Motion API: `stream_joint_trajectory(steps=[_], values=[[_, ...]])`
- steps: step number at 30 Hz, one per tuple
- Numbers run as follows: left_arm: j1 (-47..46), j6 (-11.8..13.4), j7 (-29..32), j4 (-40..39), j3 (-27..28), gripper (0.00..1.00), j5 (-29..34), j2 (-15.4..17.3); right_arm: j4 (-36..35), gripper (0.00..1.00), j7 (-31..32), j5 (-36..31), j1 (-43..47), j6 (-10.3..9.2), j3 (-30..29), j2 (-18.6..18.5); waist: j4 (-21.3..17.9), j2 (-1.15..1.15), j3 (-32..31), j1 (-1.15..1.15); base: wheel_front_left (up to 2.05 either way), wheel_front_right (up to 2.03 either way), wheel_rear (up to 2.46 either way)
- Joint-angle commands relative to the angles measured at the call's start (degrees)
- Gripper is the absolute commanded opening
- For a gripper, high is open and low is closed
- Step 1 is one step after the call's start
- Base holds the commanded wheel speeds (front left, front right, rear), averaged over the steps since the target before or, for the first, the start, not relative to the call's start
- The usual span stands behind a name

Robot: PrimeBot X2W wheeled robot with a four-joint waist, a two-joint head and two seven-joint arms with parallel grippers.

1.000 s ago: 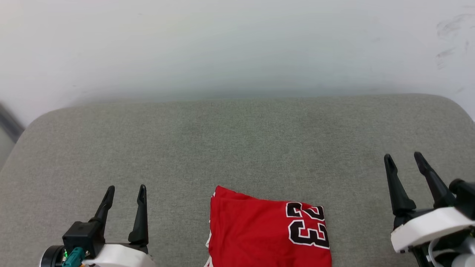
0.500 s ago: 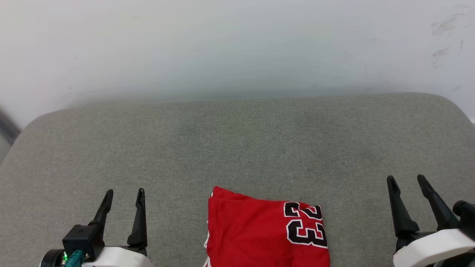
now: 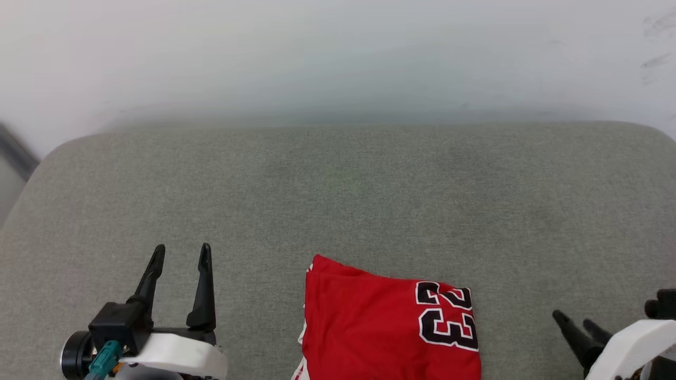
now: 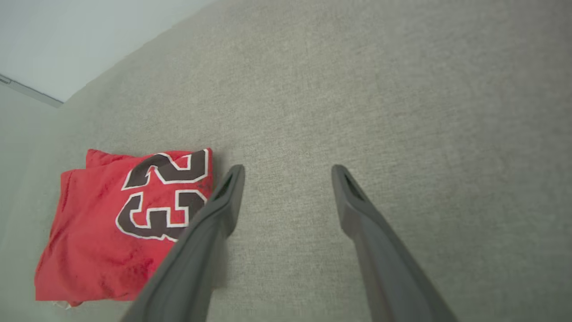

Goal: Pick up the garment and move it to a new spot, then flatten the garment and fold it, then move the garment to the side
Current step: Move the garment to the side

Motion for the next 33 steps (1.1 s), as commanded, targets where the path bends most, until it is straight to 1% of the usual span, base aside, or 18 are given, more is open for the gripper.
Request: stream_joint_trajectory(steps=[1, 5, 11, 14, 19, 20, 22, 24, 29, 31, 33], values=[[-1.28, -0.46, -0.41, -0.49, 0.13, 1.00, 0.41, -0.41, 1.99, 1.00, 2.42, 1.63, -1.15, 0.00, 0.28, -0.21, 1.18, 0.00, 1.39, 0.01, 0.00, 0.00, 0.00], [-3.12, -1.39, -0.31, -1.25, 0.05, 1.00, 1.50, -1.33, 6.89, 1.00, 8.30, 6.09, -2.94, 0.01, 2.07, 0.19, 3.31, 0.00, 4.10, 0.01, 0.00, 0.00, 0.00], [-4.65, -2.62, -0.29, -0.91, 1.03, 1.00, 2.42, -2.99, 10.19, 1.00, 11.88, 14.12, -5.35, 0.00, 6.40, 1.73, 5.37, 0.00, 7.55, 0.01, 0.00, 0.00, 0.00], [-5.58, -3.49, -0.29, -0.64, 1.38, 1.00, 2.77, -3.65, 12.18, 1.00, 12.85, 16.16, -6.09, -0.01, 8.46, 1.91, 5.92, 0.00, 8.85, 0.01, 0.00, 0.00, 0.00], [-6.63, -4.91, -0.30, 0.40, 1.73, 1.00, 3.43, -4.29, 17.04, 1.00, 14.65, 17.40, -6.77, -0.07, 11.98, 2.51, 6.43, 0.00, 9.54, 0.01, 0.00, 0.00, 0.00], [-6.71, -5.05, -0.30, 0.54, 1.81, 1.00, 3.54, -4.40, 17.86, 0.47, 14.72, 17.62, -6.93, -0.07, 12.35, 2.63, 6.46, 0.00, 9.51, 0.01, 0.00, 0.00, 0.00], [-6.66, -5.48, -0.30, 0.97, 1.96, 1.00, 3.87, -4.59, 18.57, 0.00, 14.88, 17.76, -7.40, -0.07, 13.33, 2.66, 6.46, 0.00, 9.30, 0.01, 0.00, 0.00, 0.00], [-6.47, -5.54, -0.30, 1.28, 2.20, 1.00, 4.05, -4.69, 18.40, 0.00, 14.12, 17.75, -8.18, -0.06, 13.85, 2.21, 6.26, 0.00, 8.74, 0.01, 0.00, 0.00, 0.00], [-4.94, -5.70, -0.30, 1.67, 2.97, 1.00, 3.96, -4.92, 16.56, 0.00, 11.83, 15.94, -9.05, -0.04, 15.43, -0.91, 4.69, 0.00, 6.53, 0.01, 0.00, 0.00, 0.00], [-4.59, -5.56, -0.29, 1.20, 3.51, 1.00, 4.16, -4.56, 16.08, 0.00, 10.67, 13.19, -9.02, -0.04, 15.73, -3.20, 3.54, 0.00, 5.91, 0.01, 0.00, 0.00, 0.00], [-3.78, -5.36, -0.29, 0.72, 3.84, 1.00, 4.43, -4.21, 16.35, 0.00, 9.87, 10.80, -9.29, -0.04, 15.66, -4.70, 1.77, 0.00, 5.40, 0.01, 0.00, 0.00, 0.00]])
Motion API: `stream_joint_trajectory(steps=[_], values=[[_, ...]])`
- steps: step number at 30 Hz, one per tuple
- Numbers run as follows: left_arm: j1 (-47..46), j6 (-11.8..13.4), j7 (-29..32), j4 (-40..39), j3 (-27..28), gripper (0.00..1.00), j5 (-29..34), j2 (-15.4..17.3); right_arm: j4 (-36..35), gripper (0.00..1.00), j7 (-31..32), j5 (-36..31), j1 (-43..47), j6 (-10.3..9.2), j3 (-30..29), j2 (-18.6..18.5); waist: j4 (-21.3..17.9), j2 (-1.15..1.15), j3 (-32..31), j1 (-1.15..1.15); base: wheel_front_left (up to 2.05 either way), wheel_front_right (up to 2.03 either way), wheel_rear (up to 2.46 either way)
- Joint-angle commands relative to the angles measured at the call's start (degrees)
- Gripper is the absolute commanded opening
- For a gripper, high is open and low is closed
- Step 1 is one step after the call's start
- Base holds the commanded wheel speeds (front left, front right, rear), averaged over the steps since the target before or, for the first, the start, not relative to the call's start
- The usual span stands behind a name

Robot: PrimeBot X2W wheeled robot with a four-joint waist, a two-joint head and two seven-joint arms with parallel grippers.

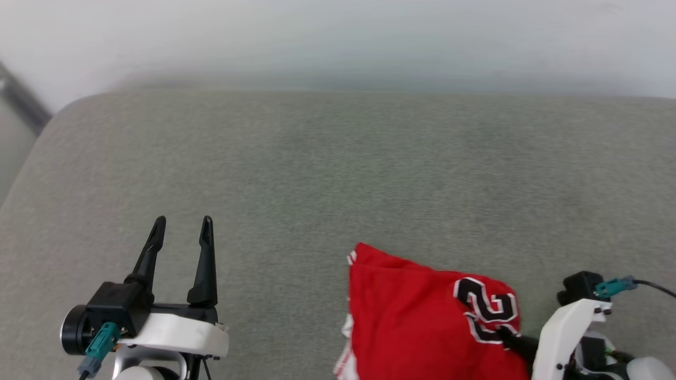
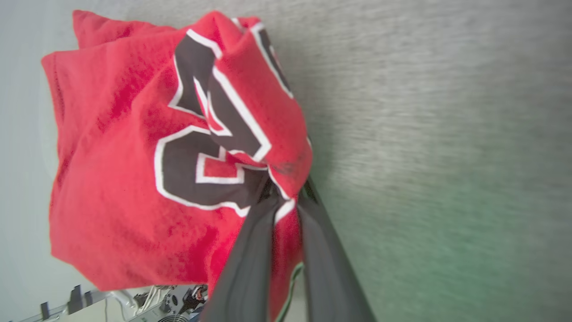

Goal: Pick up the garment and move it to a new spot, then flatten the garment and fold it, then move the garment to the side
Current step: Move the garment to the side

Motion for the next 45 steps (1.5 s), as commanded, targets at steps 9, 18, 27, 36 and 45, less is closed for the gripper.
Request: stream_joint_trajectory(steps=[9, 18, 27, 36, 45], values=[[0.59, 0.03, 0.10, -2.82, 0.30, 1.00, 0.90, 1.53, 2.41, 0.00, -5.17, -12.33, -6.01, -0.07, -3.93, -6.61, -12.60, 0.00, 1.54, 0.00, 0.00, 0.00, 0.00], [-4.96, -1.97, 0.96, -5.25, -1.50, 1.00, 2.41, 2.76, 6.63, 0.00, -12.65, -20.34, -16.39, -0.07, -9.14, -9.79, -19.89, 0.00, 10.69, 0.00, 0.00, 0.00, 0.00], [-13.03, -5.09, 2.78, -7.43, -3.71, 1.00, 4.17, 4.41, 12.71, 0.00, -19.84, -28.60, -27.66, -0.07, -17.83, -12.39, -21.49, 0.00, 20.16, 0.00, 0.00, 0.00, 0.00], [-18.65, -7.14, 4.32, -8.95, -5.07, 1.00, 5.25, 5.26, 17.26, 0.00, -28.09, -36.69, -33.83, -0.07, -26.09, -10.42, -20.52, 0.00, 26.31, 0.00, 0.00, 0.00, 0.00], [-20.35, -7.19, 4.29, -8.39, -5.45, 1.00, 5.12, 5.54, 21.56, 1.00, -36.74, -44.39, -35.80, -0.07, -31.83, -7.04, -19.06, 0.00, 28.38, 0.00, 0.00, 0.00, 0.00]])
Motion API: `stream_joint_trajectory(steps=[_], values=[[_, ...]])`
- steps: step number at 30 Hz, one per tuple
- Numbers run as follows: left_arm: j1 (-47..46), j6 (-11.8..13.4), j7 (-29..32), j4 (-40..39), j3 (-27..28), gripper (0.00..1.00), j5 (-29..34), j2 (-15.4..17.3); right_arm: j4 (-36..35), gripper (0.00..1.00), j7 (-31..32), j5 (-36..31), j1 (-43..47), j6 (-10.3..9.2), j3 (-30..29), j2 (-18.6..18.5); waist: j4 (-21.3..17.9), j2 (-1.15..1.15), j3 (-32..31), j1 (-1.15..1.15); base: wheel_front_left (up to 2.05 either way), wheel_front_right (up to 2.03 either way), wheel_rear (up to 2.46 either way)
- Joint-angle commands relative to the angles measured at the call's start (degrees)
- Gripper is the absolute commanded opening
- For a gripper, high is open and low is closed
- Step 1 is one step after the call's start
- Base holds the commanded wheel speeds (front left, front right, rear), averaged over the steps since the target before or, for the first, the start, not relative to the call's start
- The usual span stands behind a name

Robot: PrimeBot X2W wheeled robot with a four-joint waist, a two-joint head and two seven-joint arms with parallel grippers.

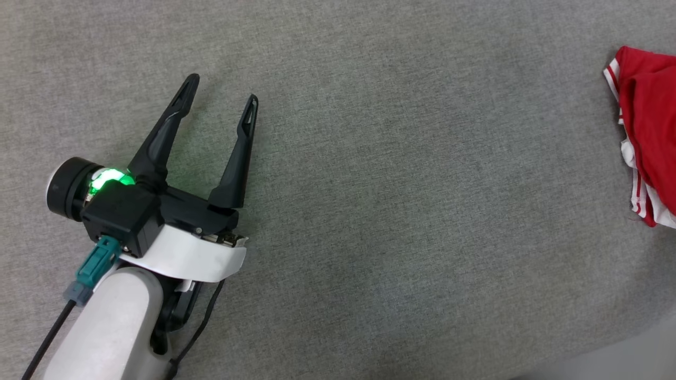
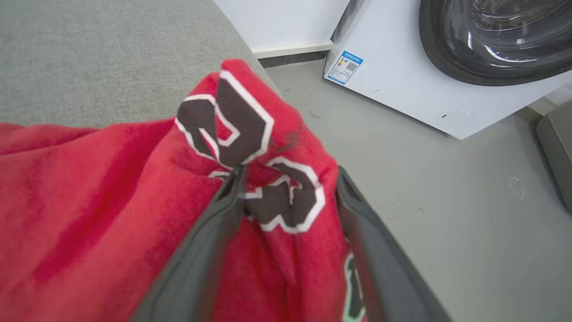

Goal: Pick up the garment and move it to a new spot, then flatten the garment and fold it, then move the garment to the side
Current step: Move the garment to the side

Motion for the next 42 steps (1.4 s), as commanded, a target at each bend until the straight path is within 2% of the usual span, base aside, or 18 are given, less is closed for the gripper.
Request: stream_joint_trajectory(steps=[1, 5, 10, 18, 28, 35, 42], values=[[-0.78, 0.20, -0.34, 0.21, -0.03, 1.00, -0.14, 0.08, 0.01, 1.00, -1.53, -0.97, -1.05, -0.04, -0.81, 0.10, 0.18, 0.00, -0.15, -0.01, 0.00, 0.00, 0.00], [-0.09, 0.12, -1.00, 1.59, -0.50, 1.00, -0.37, -0.52, -0.17, 1.00, -4.51, -3.74, -1.05, -0.04, -2.52, 0.73, 0.63, 0.00, -2.04, -0.01, 0.00, 0.00, 0.00], [1.19, 0.27, -2.33, 4.03, -1.24, 1.00, -0.84, -1.90, -2.65, 1.00, -6.98, -5.08, 1.00, -0.04, -1.74, 0.90, 1.10, 0.00, -6.60, -0.01, 0.00, 0.00, 0.00], [5.69, 2.20, -3.96, 7.59, -0.63, 1.00, -2.10, -4.28, -12.04, 1.00, -7.37, -1.22, 8.55, -0.04, 5.42, 2.63, 2.34, 0.00, -15.85, -0.01, 0.00, 0.00, 0.00], [13.15, 4.78, -4.69, 10.56, 1.64, 1.00, -3.80, -7.14, -26.93, 1.00, -4.46, 5.77, 25.61, -0.04, 12.51, 8.75, 6.66, 0.00, -25.01, -0.01, 0.00, 0.00, 0.00], [17.25, 6.08, -4.82, 12.11, 4.33, 1.00, -3.49, -8.03, -31.67, 1.00, -5.08, 8.95, 33.37, -0.04, 17.61, 12.15, 10.44, 0.00, -29.48, -0.01, 0.00, 0.00, 0.00], [21.92, 6.60, -4.72, 13.19, 6.43, 1.00, -2.34, -8.30, -35.88, 1.00, -6.21, 10.20, 37.93, -0.04, 23.09, 12.75, 13.66, 0.00, -33.52, -0.01, 0.00, 0.00, 0.00]])
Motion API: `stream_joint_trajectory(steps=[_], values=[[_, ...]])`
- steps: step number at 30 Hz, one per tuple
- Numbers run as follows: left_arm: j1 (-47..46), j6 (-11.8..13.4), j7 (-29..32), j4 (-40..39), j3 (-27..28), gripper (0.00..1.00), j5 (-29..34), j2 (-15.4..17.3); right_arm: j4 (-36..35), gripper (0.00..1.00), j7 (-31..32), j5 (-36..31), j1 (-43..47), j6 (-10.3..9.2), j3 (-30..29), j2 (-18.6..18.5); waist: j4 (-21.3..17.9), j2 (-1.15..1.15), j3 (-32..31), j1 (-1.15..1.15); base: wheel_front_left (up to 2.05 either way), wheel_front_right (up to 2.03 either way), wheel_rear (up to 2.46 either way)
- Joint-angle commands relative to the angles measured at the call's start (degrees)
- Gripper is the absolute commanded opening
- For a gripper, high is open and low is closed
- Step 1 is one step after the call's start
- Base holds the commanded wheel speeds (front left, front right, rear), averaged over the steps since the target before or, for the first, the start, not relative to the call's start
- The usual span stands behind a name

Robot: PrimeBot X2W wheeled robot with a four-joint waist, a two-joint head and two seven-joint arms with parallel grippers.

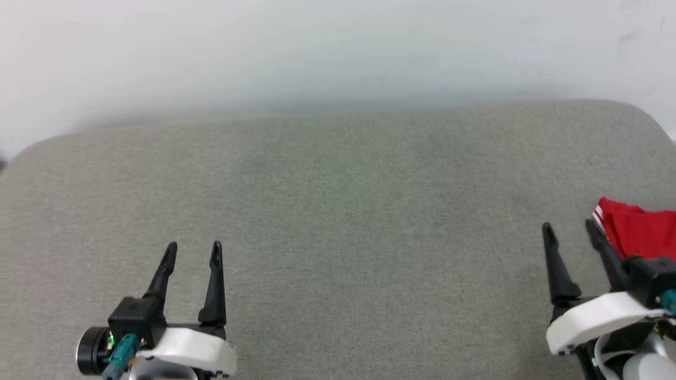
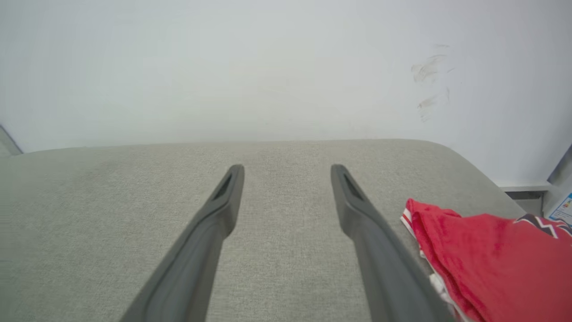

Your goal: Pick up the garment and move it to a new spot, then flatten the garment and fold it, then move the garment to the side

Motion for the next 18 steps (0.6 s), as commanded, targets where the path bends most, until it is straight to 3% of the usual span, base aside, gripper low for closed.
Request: stream_joint_trajectory(steps=[1, 6, 18], values=[[1.32, 0.21, -0.13, 0.06, 0.29, 1.00, 0.39, -0.09, -1.59, 1.00, -0.59, -0.29, 1.78, -0.04, 1.10, 0.18, 1.92, 0.00, -2.16, 0.01, 0.00, 0.00, 0.00], [3.49, -0.25, -0.12, 0.46, 0.46, 1.00, 0.99, -0.19, -5.91, 1.00, -0.78, -1.08, 5.51, -0.04, 3.15, 0.21, 2.88, 0.00, -3.89, 0.01, 0.00, 0.00, 0.00], [5.22, -2.39, -0.13, 1.04, 1.24, 1.00, 1.63, -1.47, -11.86, 1.00, 0.95, -1.42, 12.08, -0.04, 1.53, 1.55, 3.76, 0.00, -5.18, 0.01, 0.00, 0.00, 0.00]])
